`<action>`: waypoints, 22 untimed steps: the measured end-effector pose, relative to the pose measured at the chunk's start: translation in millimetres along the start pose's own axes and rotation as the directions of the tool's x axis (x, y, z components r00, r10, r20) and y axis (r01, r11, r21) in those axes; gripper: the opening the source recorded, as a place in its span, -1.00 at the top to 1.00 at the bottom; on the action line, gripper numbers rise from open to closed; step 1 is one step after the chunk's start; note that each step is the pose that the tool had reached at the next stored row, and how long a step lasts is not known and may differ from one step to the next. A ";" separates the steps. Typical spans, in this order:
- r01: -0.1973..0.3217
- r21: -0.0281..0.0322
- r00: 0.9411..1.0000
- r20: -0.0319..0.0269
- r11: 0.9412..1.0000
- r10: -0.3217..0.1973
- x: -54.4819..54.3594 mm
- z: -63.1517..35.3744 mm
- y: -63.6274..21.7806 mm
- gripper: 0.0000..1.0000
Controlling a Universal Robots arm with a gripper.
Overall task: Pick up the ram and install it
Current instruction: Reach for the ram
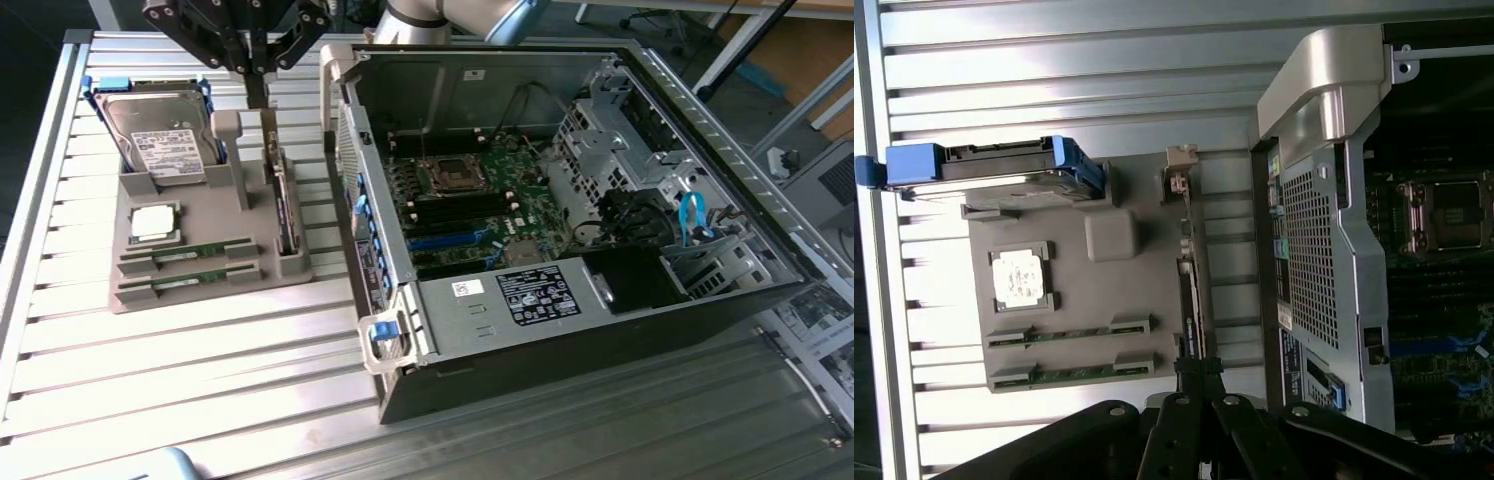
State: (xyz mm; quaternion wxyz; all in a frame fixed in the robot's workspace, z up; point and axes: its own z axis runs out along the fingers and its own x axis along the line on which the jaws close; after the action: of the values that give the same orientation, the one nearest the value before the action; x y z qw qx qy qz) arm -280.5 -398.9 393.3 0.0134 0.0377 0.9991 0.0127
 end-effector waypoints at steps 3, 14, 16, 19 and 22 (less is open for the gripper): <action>0.000 0.000 1.000 0.000 1.000 0.000 3.6 -0.1 -0.3 0.80; 0.000 0.000 1.000 0.000 1.000 0.000 13.9 -0.4 -1.1 0.80; 0.000 0.000 1.000 0.000 1.000 0.000 15.6 -0.4 -1.2 0.80; 0.000 0.000 1.000 0.000 1.000 0.000 18.3 -0.5 -1.4 0.80; 0.000 0.000 1.000 0.000 1.000 0.000 21.0 -0.6 -1.6 0.80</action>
State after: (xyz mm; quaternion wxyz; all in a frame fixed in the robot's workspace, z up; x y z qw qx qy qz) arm -301.6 -398.9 393.3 0.0134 0.0377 0.9991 0.0127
